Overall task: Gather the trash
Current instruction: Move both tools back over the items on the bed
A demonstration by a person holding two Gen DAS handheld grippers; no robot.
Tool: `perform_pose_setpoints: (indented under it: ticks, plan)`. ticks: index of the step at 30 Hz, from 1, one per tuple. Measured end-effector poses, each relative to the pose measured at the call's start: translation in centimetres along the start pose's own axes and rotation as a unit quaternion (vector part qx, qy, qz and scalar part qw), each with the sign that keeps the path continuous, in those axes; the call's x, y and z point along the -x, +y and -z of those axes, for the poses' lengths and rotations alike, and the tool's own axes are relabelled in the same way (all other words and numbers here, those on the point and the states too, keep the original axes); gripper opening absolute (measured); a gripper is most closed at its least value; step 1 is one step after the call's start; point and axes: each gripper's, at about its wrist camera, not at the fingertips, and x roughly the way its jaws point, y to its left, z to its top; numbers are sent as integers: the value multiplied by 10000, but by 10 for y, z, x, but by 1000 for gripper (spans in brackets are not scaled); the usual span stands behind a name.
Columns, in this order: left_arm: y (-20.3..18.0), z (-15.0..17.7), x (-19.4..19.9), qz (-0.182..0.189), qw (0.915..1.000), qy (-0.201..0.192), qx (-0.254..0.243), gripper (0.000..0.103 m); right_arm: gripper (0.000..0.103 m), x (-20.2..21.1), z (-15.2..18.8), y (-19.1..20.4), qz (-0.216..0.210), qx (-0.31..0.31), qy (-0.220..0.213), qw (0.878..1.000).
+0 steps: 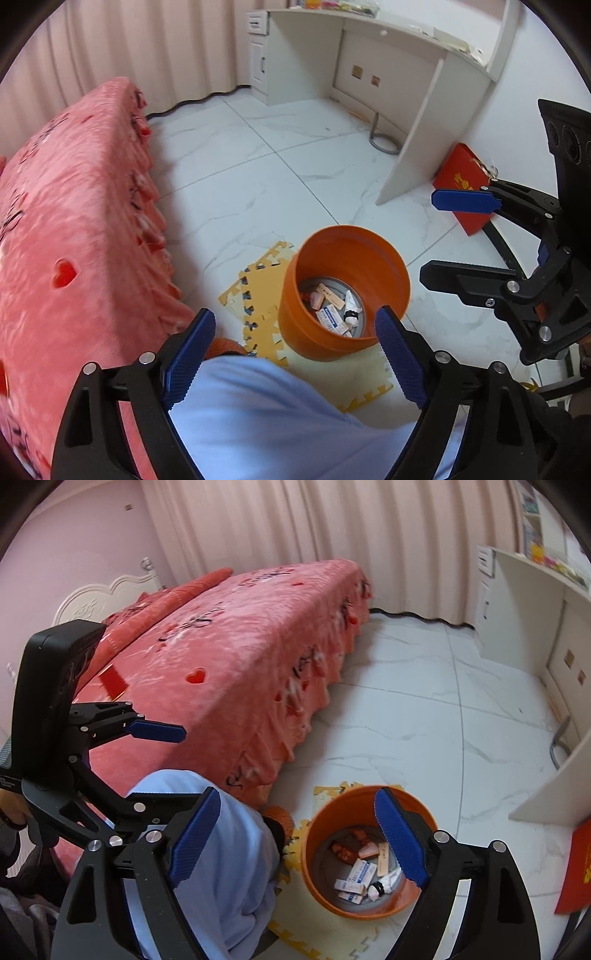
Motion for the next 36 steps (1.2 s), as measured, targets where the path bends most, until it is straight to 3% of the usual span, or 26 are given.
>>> perform_pose_setpoints:
  ticks: [8,14,21,30,36]
  plan:
    - [33,39,49,-481,9972,-273,511,91,86,-16,-21,69,-535,524,22,9972]
    - [70,82,86,-888,9890,-411,1108,91,86,-35,-36,136,-975,1078,113,9893]
    - [112,134,126,-1314,9720,-538,1872,91,86,-58,-54,218,-1468,1670,161,9748]
    - [168,208,178,-1836,9397,-622,2819,91,86,-94,-65,321,-2046,2360,321,9494]
    - [203,234,189,-1960,9260,-625,3165,91,86,-115,-73,368,-2279,2623,369,9370]
